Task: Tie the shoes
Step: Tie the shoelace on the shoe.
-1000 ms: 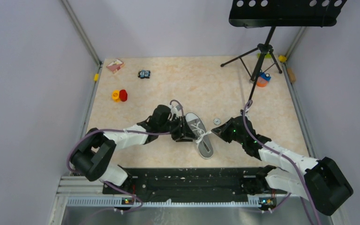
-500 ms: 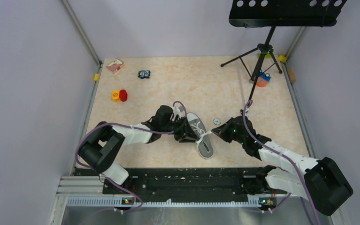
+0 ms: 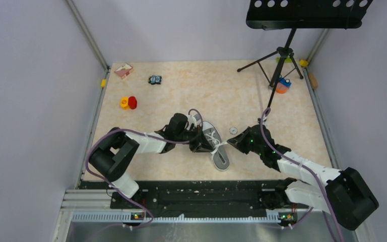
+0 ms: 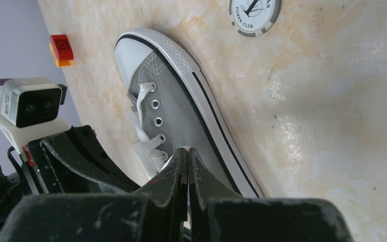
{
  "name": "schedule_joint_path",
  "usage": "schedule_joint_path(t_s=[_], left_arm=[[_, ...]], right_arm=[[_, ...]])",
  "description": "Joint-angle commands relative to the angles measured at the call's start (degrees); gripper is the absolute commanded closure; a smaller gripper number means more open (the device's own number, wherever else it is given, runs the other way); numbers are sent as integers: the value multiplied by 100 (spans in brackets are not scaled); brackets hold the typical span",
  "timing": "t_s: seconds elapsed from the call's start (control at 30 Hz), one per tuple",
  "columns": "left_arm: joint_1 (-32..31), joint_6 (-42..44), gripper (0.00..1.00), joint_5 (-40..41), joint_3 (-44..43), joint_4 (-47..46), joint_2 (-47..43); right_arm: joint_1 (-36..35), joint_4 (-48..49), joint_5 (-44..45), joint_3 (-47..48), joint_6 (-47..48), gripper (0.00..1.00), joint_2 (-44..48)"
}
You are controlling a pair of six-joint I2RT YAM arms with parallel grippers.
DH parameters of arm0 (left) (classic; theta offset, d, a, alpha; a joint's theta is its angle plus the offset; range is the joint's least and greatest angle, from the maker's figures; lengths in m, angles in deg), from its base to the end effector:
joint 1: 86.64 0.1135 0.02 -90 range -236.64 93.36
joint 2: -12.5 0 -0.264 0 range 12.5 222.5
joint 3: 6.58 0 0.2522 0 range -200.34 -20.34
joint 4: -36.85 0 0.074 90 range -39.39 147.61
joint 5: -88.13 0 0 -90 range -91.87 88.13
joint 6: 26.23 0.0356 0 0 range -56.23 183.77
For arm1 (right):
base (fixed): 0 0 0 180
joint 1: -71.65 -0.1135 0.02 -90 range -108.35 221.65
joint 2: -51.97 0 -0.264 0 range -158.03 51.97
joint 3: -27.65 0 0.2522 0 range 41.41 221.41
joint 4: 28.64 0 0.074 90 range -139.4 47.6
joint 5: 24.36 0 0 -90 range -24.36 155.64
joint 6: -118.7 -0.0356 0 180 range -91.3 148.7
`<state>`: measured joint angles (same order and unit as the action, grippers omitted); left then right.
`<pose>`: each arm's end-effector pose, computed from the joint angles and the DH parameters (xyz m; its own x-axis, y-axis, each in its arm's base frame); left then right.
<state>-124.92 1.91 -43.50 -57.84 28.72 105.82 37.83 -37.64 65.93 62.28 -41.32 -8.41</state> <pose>0.2256 -0.2081 0.1519 -0.9965 -0.0532 -0.0643 0.0361 0.4206 -0.9065 0.1718 0.1149 0.1710 -0.6816 0.6745 -0.2835 0.2560 0.5828 0.7712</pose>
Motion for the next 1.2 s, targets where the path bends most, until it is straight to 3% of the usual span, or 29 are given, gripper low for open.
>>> schedule_joint_path(t_s=[0.0,0.7,1.17], left_arm=[[-22,-5,100,-112,-82,-405,-48],[-17,847,100,489,300,1976,-1269],[-27,130,100,387,635,1691,-1346]], right_arm=[[95,111,53,124,102,100,-23],[257,-98,224,22,31,100,141],[278,749,290,-756,-552,100,141]])
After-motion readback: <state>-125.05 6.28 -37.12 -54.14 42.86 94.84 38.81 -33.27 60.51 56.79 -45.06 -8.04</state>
